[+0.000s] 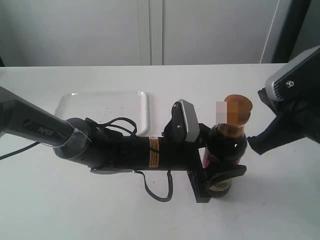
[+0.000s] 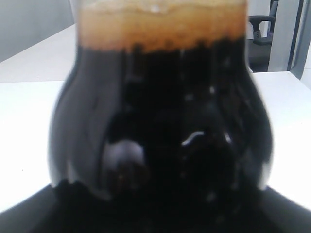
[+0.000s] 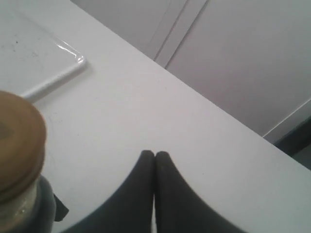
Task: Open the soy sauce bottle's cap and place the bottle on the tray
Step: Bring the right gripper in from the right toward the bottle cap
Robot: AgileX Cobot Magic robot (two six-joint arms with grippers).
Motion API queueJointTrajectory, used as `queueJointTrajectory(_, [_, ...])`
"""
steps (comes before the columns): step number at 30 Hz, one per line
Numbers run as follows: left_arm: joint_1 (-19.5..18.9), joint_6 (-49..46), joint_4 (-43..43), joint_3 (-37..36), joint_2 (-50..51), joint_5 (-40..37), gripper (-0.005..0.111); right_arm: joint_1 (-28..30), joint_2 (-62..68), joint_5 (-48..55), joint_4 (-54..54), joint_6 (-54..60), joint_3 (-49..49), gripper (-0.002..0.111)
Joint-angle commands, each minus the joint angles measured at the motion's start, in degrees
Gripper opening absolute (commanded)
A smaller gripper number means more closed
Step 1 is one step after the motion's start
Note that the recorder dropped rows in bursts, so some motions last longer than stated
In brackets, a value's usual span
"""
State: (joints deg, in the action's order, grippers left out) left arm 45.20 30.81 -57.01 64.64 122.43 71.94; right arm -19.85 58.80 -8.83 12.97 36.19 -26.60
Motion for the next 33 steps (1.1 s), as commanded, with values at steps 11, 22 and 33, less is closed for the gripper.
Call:
queueJointTrajectory(11, [0.22, 1.76, -1.89, -0.56, 0.29, -1.97, 0.000, -7.52, -1.18, -11.40, 10.20, 18.68, 4.90, 0.000])
queueJointTrajectory(22, [0.22, 2.01, -1.66, -0.56, 0.29, -1.97, 0.000, -9.62, -1.18, -14.39, 16.15, 35.57, 4.90, 0.000])
queueJointTrajectory(33, [0.22, 2.01, -1.69, -0.56, 0.29, -1.97, 0.000, -11.63, -1.18, -14.02, 22.13, 36.18, 4.90, 0.000])
